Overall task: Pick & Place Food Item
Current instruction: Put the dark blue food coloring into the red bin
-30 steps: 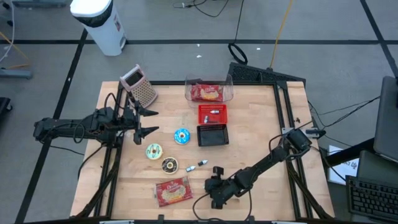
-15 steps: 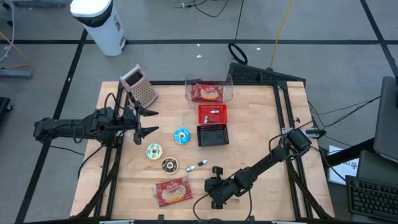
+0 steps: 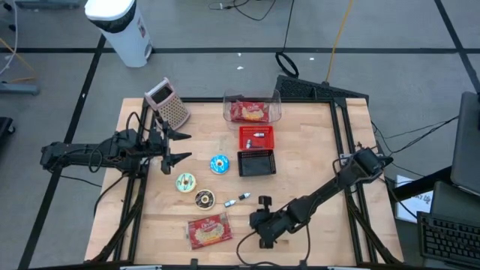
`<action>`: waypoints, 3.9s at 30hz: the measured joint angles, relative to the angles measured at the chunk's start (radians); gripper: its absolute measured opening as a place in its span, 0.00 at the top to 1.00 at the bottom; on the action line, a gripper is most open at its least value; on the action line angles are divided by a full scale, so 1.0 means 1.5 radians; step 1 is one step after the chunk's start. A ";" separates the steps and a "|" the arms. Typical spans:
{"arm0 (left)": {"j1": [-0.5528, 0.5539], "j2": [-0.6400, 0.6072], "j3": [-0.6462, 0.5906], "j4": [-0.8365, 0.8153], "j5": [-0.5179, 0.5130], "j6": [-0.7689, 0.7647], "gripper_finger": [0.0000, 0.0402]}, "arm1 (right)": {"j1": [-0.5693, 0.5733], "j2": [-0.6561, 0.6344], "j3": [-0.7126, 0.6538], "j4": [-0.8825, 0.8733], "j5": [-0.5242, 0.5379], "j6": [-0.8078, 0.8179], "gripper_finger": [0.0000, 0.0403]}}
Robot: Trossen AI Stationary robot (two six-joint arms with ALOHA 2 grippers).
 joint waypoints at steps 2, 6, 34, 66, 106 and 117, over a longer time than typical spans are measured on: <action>0.000 0.000 0.000 0.000 0.000 0.000 0.23 | 0.000 -0.011 0.000 -0.014 0.001 0.000 0.82; 0.000 0.000 0.000 0.000 0.000 0.000 0.23 | 0.000 -0.031 0.001 -0.043 0.004 -0.002 0.83; 0.000 0.000 0.000 0.000 0.000 0.000 0.23 | -0.008 -0.062 -0.093 0.056 -0.017 0.005 0.83; 0.000 0.000 0.000 0.000 0.000 0.000 0.23 | -0.065 -0.050 -0.094 0.470 -0.156 -0.186 0.84; 0.000 0.000 0.000 0.000 0.000 0.000 0.23 | -0.281 -0.524 -0.642 0.648 0.034 -0.143 0.84; 0.000 0.000 0.000 0.000 0.000 0.000 0.23 | -0.478 -0.387 -0.448 0.428 -0.115 -0.172 0.84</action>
